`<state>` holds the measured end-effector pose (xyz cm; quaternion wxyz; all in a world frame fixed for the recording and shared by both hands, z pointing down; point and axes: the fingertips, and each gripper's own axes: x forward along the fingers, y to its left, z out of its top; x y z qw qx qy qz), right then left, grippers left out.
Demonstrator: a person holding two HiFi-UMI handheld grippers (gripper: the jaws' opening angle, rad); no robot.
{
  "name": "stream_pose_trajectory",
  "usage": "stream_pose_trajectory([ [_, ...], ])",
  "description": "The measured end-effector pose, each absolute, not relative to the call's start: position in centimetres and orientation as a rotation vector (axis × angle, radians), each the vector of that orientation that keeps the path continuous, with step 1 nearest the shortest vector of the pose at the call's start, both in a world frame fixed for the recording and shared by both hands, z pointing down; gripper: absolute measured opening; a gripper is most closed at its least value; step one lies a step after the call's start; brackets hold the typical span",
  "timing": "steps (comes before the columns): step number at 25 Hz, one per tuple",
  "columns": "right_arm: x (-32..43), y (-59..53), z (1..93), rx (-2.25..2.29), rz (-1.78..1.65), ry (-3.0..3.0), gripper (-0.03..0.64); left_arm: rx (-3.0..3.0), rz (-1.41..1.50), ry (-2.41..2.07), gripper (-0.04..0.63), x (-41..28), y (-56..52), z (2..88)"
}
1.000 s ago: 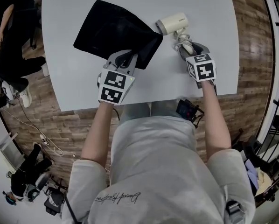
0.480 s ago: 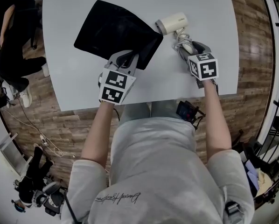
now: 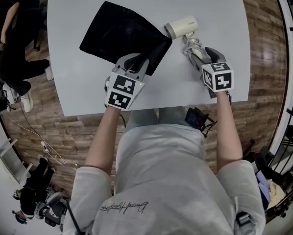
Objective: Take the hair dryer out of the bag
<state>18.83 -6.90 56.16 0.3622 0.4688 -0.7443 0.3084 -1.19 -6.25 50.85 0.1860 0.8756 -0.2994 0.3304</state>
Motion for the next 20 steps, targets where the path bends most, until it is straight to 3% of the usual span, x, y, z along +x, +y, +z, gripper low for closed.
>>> stream_pose_trajectory([
  [5, 18.7, -6.4, 53.6, 1.221, 0.744, -1.964, 0.28, 2.474, 0.918, -0.814, 0.115, -1.1, -5.9, 50.4],
  [13, 15.5, -4.9, 49.4, 1.144, 0.642, -2.081, 0.178, 2.484, 0.838, -0.849, 0.118, -2.0, -5.3, 48.0],
  [20, 12.4, -4.6, 45.2, 1.147, 0.562, -2.186, 0.056, 2.462, 0.695, -0.946, 0.032, -3.6, -4.5, 44.8],
])
